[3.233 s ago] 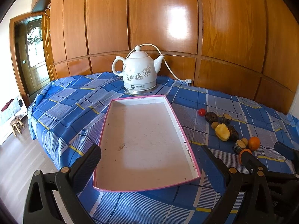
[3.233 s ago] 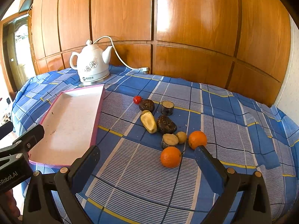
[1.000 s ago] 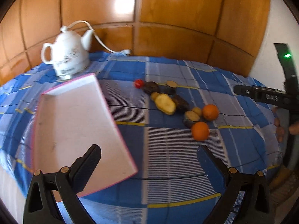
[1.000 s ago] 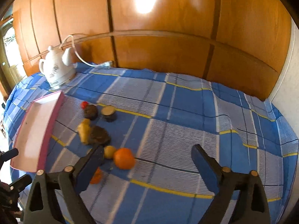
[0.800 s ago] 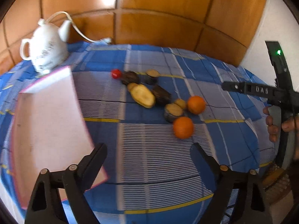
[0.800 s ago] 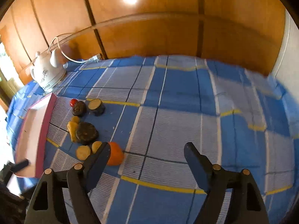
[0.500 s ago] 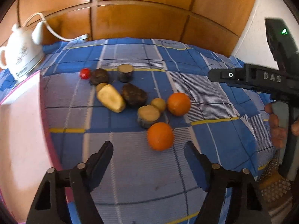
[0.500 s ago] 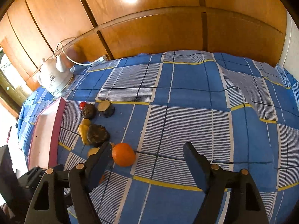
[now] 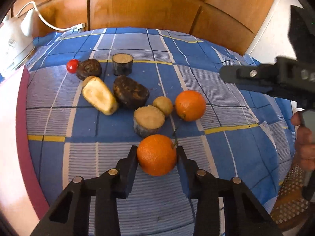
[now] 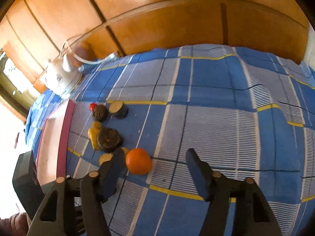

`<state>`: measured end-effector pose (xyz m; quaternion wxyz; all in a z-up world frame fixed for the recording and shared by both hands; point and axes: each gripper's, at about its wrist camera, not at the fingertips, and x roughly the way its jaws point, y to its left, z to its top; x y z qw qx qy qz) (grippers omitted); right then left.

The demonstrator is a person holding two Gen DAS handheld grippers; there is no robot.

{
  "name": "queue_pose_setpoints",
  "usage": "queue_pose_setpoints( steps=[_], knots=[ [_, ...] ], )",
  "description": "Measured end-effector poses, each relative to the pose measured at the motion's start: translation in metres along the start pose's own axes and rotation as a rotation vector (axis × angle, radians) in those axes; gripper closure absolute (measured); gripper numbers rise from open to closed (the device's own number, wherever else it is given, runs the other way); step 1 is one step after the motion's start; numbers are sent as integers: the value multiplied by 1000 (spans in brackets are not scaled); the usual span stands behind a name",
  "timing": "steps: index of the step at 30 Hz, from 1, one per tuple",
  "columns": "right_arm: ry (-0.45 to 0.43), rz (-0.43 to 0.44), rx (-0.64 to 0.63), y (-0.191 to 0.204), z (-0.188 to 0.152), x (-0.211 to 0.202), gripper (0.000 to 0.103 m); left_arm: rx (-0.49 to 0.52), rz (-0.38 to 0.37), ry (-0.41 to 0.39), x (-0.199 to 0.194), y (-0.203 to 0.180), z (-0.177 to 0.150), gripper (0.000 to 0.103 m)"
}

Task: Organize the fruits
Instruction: 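Release the orange into the pink tray with the left tool while the right tool grasps another orange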

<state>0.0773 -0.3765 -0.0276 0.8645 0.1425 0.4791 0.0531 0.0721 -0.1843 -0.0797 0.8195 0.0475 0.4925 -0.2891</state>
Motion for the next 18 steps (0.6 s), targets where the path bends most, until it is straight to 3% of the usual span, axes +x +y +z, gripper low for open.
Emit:
queue_pose_setpoints(
  steps=[5, 14, 15, 18],
  knots=[
    [49, -2, -97, 21, -6, 15, 46, 1, 9, -31, -20, 7, -13, 65],
    [79, -77, -205, 43, -11, 45, 46, -55, 50, -172, -83, 44, -22, 65],
    [84, -82, -215, 45, -13, 47, 47, -71, 59, -186, -90, 51, -22, 65],
    [101, -121, -253, 47, -17, 52, 66, -138, 93, -215, -106, 80, -20, 64]
  ],
)
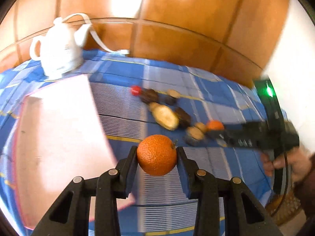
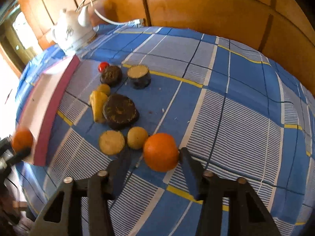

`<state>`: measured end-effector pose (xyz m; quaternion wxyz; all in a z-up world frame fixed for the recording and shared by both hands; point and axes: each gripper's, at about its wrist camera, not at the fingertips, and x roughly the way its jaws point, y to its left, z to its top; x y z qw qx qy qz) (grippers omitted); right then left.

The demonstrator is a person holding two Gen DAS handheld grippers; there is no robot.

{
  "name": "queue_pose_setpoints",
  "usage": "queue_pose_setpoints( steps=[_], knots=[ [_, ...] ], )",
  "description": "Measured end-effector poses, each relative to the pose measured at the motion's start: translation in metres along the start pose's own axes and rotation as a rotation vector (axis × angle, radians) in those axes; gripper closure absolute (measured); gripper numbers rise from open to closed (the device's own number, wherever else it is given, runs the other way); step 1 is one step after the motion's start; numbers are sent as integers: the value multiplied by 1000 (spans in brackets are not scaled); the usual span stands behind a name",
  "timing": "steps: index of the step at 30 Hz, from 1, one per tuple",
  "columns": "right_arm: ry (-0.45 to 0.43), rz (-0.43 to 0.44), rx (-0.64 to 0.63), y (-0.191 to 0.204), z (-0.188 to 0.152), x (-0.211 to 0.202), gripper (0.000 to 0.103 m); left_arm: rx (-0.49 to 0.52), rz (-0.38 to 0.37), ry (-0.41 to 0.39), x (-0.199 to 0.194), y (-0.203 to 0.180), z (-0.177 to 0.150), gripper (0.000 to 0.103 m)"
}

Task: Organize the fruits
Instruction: 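Release the orange into the pink tray with the left tool while the right tool grasps another orange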

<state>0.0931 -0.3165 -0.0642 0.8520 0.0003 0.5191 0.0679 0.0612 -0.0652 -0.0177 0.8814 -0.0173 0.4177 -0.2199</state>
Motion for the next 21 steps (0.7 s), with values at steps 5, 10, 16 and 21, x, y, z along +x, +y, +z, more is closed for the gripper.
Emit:
queue_pose_setpoints(
  steps=[5, 10, 16, 21],
  knots=[
    [0, -12, -19, 2, -1, -1, 67, -100, 118, -13, 3, 54, 17, 64],
    [2, -15, -25, 4, -2, 0, 67, -162, 315, -12, 18, 107, 30, 64],
    [3, -17, -29, 5, 1, 3, 67, -198, 466, -1, 28, 134, 27, 58],
    [2, -15, -28, 5, 1, 3, 67, -197, 493, -80, 1, 115, 26, 36]
  ],
)
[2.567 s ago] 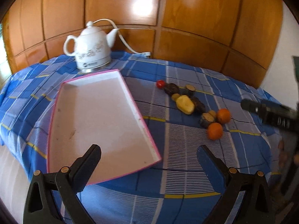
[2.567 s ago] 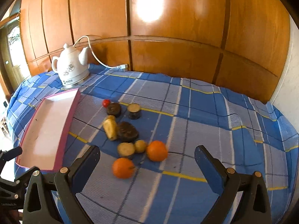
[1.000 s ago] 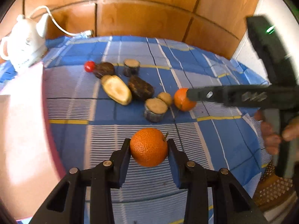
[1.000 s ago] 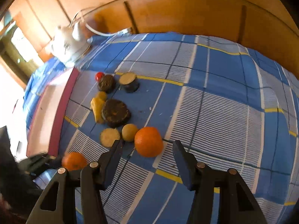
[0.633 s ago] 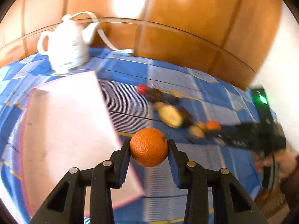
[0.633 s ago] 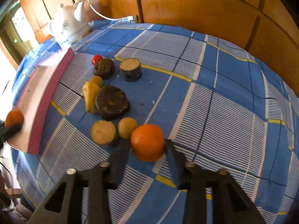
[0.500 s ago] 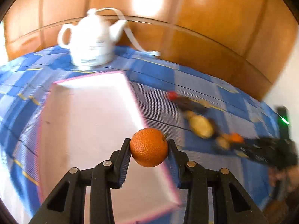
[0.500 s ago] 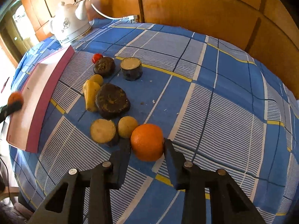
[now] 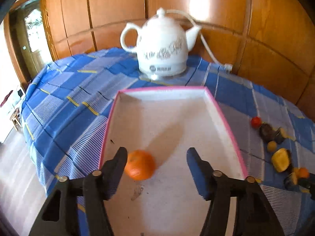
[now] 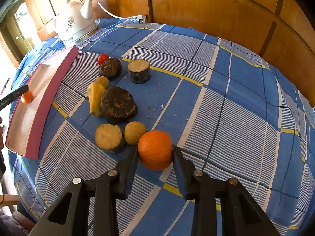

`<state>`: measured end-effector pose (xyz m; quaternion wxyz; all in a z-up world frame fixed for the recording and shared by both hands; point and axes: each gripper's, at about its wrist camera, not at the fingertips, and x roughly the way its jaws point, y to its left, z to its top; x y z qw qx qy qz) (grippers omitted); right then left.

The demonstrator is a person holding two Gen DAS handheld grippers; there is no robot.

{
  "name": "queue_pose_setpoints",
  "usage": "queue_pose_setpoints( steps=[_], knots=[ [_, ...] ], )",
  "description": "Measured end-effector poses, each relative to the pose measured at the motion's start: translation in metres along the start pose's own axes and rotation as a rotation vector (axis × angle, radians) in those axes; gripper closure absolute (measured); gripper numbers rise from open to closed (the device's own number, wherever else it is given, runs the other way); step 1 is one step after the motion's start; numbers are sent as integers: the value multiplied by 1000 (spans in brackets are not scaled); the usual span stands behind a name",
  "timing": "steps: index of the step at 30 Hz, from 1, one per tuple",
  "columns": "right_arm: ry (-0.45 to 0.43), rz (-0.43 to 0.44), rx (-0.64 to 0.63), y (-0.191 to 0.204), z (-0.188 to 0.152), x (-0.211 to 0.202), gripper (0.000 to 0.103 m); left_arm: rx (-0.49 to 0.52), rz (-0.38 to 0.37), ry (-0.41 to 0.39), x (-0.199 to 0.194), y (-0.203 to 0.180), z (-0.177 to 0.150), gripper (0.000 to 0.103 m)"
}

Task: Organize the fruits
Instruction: 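Release the orange into the pink tray with the left tool while the right tool grasps another orange, then carry the second orange into the tray and open the right tool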

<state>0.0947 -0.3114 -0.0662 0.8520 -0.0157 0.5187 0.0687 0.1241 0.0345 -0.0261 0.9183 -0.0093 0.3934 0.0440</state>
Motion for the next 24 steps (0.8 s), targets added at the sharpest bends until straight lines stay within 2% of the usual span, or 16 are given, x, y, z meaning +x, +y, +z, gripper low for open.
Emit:
queue_pose_setpoints(
  steps=[2, 4, 8, 12, 24],
  knots=[
    [-1, -1, 1, 0, 0, 0, 67, -8, -1, -40, -18, 0, 1, 30],
    [-1, -2, -1, 0, -1, 0, 67, -25, -12, -82, -38, -1, 0, 19],
    [-5, -5, 0, 1, -2, -1, 67, -32, -19, -151, -68, -2, 0, 9],
    [-8, -7, 0, 1, -3, -3, 67, -30, -27, -175, -87, -2, -5, 1],
    [-15, -9, 15, -1, -4, -8, 69, -20, -29, -207, -119, 2, -16, 0]
  ],
)
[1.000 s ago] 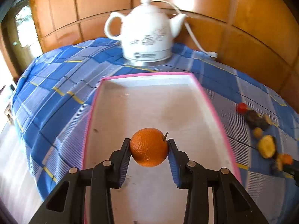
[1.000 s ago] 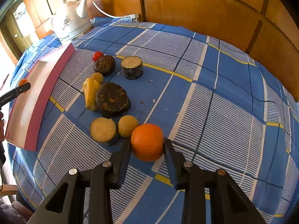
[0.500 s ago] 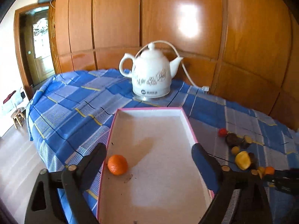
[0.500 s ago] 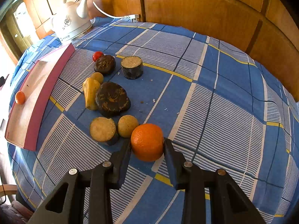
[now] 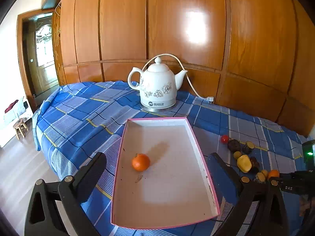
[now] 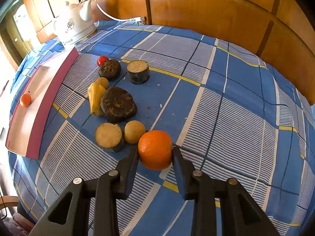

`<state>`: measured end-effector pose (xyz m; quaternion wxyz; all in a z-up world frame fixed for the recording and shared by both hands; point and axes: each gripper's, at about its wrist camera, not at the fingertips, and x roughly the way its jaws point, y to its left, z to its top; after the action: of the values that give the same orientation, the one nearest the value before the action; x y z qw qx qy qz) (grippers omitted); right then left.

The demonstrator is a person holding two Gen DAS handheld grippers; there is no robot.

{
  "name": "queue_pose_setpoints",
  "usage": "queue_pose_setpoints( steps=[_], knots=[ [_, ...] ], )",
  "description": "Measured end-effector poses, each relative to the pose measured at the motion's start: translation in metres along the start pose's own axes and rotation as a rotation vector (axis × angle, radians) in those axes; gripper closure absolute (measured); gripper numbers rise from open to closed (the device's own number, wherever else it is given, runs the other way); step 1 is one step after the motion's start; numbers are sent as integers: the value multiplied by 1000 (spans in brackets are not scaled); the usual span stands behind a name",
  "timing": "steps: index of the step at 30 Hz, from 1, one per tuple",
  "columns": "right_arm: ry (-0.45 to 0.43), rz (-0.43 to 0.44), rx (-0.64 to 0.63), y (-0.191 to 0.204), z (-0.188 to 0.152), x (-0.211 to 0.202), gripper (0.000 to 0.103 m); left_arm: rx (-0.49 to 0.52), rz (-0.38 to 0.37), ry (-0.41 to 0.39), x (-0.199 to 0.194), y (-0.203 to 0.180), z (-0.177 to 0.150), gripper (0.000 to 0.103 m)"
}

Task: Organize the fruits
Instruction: 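Carry the second orange into the tray and open the right tool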

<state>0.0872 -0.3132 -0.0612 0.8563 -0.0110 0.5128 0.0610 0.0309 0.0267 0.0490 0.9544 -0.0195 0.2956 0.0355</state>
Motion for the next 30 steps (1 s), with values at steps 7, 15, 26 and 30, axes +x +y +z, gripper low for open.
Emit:
queue_pose_setpoints(
  steps=[7, 15, 26, 30],
  knots=[
    [-12, -7, 19, -4, 0, -5, 69, 1, -10, -30, -13, 0, 3, 0],
    [-47, -8, 58, -11, 3, -14, 69, 4, -11, -29, -18, -1, 2, 0],
    [-111, 37, 77, -8, 4, -29, 69, 10, -13, -24, -20, -2, -1, 0],
    [-133, 83, 61, 2, 5, -37, 69, 12, -17, -21, -19, -2, -2, 0]
  ],
)
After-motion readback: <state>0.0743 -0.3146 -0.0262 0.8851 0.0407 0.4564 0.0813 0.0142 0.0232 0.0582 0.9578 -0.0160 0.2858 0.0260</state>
